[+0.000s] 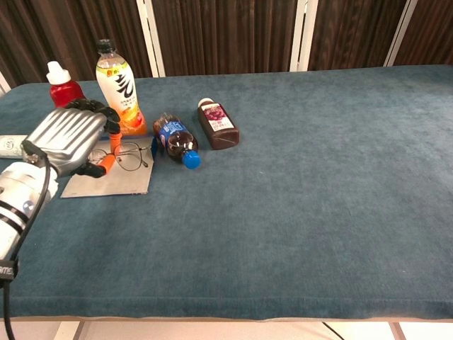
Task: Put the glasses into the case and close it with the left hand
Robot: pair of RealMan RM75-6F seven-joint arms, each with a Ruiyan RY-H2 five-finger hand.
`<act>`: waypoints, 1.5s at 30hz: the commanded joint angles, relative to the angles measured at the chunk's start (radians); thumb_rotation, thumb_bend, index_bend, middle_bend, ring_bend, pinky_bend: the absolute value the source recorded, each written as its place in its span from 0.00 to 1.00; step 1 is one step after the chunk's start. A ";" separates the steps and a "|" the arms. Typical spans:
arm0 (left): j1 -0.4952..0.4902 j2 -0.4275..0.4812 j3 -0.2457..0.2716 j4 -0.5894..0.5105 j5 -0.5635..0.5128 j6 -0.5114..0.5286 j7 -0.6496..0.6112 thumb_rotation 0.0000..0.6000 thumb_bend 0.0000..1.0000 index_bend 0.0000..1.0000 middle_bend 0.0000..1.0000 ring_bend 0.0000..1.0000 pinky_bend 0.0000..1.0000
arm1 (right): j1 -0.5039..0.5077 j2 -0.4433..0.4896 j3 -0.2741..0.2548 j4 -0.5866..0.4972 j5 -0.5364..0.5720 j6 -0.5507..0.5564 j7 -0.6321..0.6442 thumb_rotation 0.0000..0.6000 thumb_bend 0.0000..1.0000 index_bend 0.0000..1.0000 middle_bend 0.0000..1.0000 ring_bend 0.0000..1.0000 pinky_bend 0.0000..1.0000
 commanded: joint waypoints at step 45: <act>-0.151 -0.132 -0.020 0.493 -0.080 -0.104 -0.032 1.00 0.40 0.43 0.16 0.10 0.09 | -0.006 0.014 0.009 0.002 0.014 0.000 0.021 1.00 0.24 0.00 0.00 0.00 0.00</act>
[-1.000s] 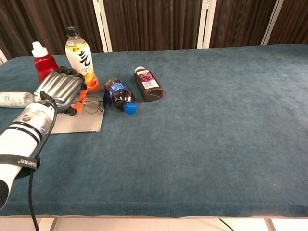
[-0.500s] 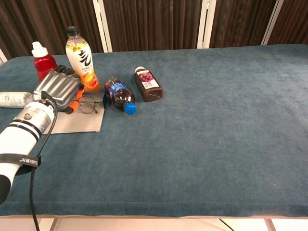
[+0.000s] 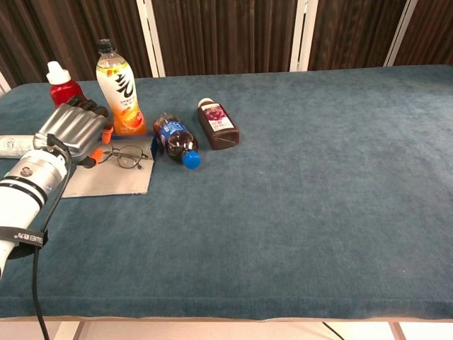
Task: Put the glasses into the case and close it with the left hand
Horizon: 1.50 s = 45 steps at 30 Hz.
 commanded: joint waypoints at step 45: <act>0.172 0.266 0.121 -0.699 -0.141 -0.003 0.015 1.00 0.29 0.39 0.09 0.07 0.08 | 0.001 -0.001 -0.023 0.002 -0.052 0.009 0.006 1.00 0.24 0.00 0.00 0.00 0.00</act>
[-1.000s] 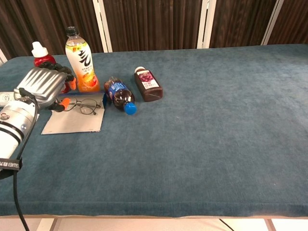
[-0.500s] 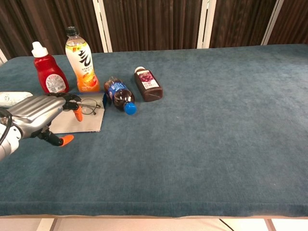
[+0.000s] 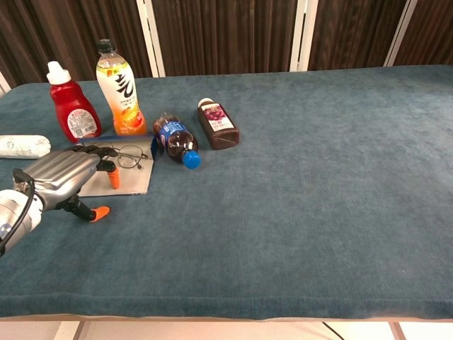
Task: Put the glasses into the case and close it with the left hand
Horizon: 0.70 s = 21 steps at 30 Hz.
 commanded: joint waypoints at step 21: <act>-0.021 -0.049 -0.043 0.088 -0.008 0.015 -0.021 1.00 0.30 0.47 0.12 0.09 0.09 | -0.001 0.001 0.002 -0.003 0.007 0.003 -0.002 1.00 0.24 0.00 0.00 0.00 0.00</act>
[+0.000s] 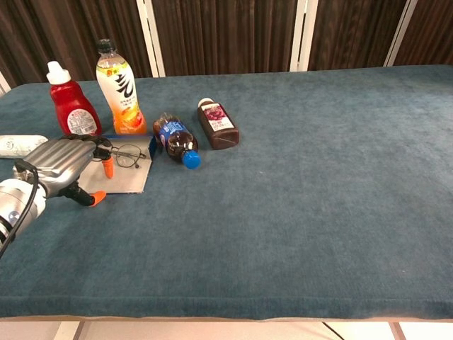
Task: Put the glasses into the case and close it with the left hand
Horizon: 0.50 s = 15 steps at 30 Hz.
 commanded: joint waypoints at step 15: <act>-0.006 0.000 0.001 0.005 -0.030 -0.026 0.024 1.00 0.30 0.45 0.12 0.09 0.09 | 0.000 0.000 0.002 0.000 0.003 0.002 0.002 1.00 0.24 0.00 0.00 0.00 0.00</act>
